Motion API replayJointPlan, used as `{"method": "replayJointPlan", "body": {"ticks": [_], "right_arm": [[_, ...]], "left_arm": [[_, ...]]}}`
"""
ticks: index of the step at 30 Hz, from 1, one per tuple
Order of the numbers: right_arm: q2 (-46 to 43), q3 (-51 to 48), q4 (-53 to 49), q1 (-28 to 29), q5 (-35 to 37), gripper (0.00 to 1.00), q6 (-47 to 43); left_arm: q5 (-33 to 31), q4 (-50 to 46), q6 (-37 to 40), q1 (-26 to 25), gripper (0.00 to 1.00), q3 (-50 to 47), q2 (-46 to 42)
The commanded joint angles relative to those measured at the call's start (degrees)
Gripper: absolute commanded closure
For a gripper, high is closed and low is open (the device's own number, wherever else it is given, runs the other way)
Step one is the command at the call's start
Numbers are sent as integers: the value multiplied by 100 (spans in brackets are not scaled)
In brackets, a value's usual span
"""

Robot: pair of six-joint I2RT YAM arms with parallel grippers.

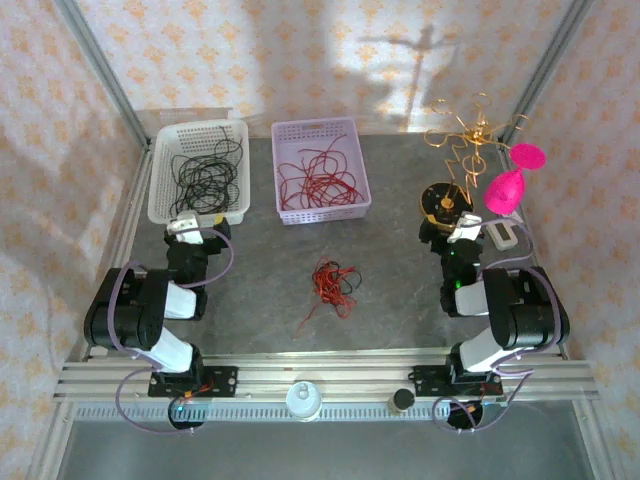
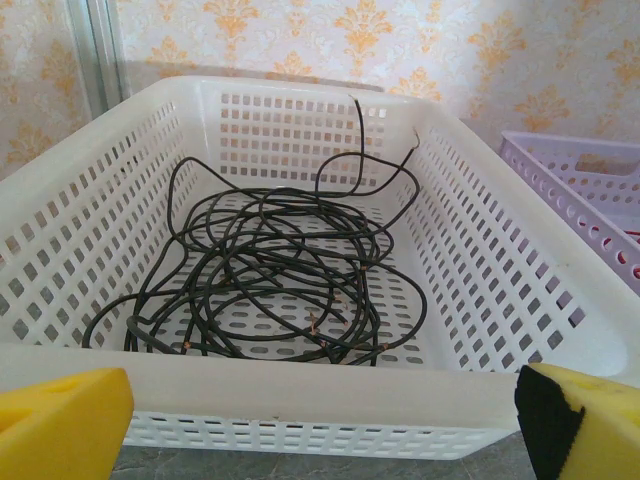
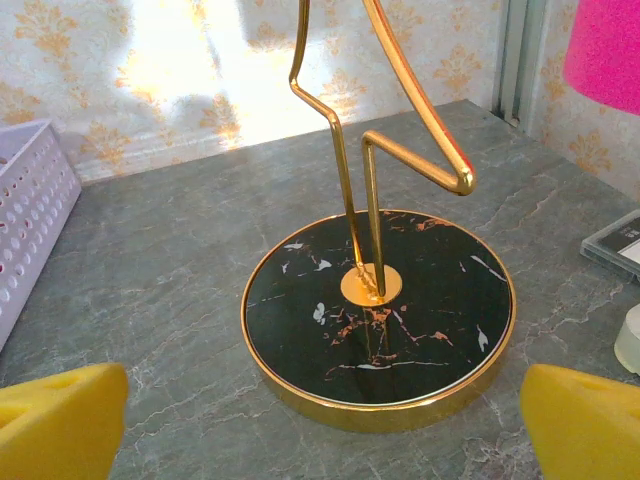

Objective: Untangle the cables

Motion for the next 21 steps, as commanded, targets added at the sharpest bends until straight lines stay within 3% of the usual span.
{"method": "replayJointPlan", "body": {"ticks": [1, 21], "right_arm": [[-38, 39, 122, -19, 40, 0, -27], [-38, 37, 119, -18, 36, 0, -24]], "left_arm": [[-17, 127, 76, -24, 1, 25, -16], [-12, 96, 125, -57, 1, 38, -18]]}}
